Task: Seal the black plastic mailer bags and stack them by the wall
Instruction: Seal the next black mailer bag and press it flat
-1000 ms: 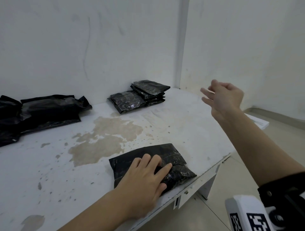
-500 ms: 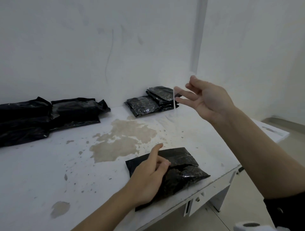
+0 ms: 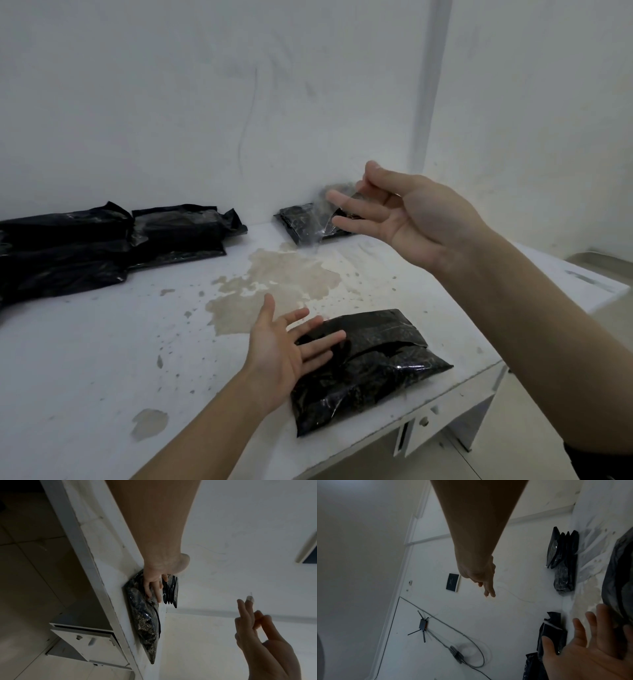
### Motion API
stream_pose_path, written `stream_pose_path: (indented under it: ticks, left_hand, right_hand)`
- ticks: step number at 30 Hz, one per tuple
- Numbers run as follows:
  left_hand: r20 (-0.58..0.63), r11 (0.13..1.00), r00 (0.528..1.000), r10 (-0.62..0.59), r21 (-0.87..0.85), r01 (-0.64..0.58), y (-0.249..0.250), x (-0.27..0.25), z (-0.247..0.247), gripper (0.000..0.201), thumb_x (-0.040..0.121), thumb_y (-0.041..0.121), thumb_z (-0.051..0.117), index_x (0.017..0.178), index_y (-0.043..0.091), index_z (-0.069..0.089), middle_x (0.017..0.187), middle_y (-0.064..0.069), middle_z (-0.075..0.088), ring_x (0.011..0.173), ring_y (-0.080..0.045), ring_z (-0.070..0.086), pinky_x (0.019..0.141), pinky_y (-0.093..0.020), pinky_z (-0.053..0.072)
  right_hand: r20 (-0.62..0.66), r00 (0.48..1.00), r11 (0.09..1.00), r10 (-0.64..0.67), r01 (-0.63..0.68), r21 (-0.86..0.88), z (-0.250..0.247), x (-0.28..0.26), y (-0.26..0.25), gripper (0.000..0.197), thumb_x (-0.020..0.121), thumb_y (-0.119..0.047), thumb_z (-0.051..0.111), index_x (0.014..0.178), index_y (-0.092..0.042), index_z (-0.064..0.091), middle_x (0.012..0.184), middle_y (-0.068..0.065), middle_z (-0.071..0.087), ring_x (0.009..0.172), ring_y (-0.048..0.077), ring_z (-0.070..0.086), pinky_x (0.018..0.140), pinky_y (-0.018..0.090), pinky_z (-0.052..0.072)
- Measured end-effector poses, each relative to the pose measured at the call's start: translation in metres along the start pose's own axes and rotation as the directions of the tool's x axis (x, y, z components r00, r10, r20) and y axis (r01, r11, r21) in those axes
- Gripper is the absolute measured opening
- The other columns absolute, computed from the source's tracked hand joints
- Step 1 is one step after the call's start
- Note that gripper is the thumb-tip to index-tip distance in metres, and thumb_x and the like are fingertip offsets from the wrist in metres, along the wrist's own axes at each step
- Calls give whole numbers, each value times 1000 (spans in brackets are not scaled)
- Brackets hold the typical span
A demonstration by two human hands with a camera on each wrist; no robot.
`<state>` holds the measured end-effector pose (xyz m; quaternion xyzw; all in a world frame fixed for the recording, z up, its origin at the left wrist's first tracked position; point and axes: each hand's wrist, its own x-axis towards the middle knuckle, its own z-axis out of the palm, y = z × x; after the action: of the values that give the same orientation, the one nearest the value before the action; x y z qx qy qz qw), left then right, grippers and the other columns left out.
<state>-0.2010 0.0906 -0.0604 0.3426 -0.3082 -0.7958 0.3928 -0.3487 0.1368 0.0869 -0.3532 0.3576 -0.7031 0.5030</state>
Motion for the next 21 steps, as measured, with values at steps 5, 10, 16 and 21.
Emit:
stream_pose_path:
  ticks: [5,10,16,21]
  left_hand:
    - [16,999,1000,27,-43,-26,2,-2,-1,39,96,46,43,100,9,55,118,-8,61,97,-33,69,88,-54,48]
    - [17,998,998,56,-16,-56,-1,-4,-4,26,98,24,48,74,14,51,106,-6,62,100,-26,69,86,-54,50]
    - [18,997,997,76,2,-76,-2,-3,-4,25,94,20,52,71,11,55,96,-3,65,104,-22,67,86,-55,51]
    - [17,997,997,81,-13,-81,-3,-5,-5,29,91,16,54,63,11,58,94,-3,65,107,-23,66,88,-56,49]
  right_hand:
    - [-7,1000,999,28,-28,-34,-4,-6,4,11,93,-9,57,84,-3,57,74,8,55,85,33,71,68,48,59]
    - [-120,993,992,17,-32,-120,-27,-14,4,10,92,-12,58,85,-6,61,65,4,62,82,30,72,64,42,60]
    - [-440,898,955,-14,-118,-271,-86,-28,25,12,87,-21,67,82,-11,63,95,4,58,95,21,64,60,32,53]
    - [-507,853,975,119,-198,-103,-116,-36,42,10,88,-14,66,90,-5,63,106,8,55,103,24,60,66,43,54]
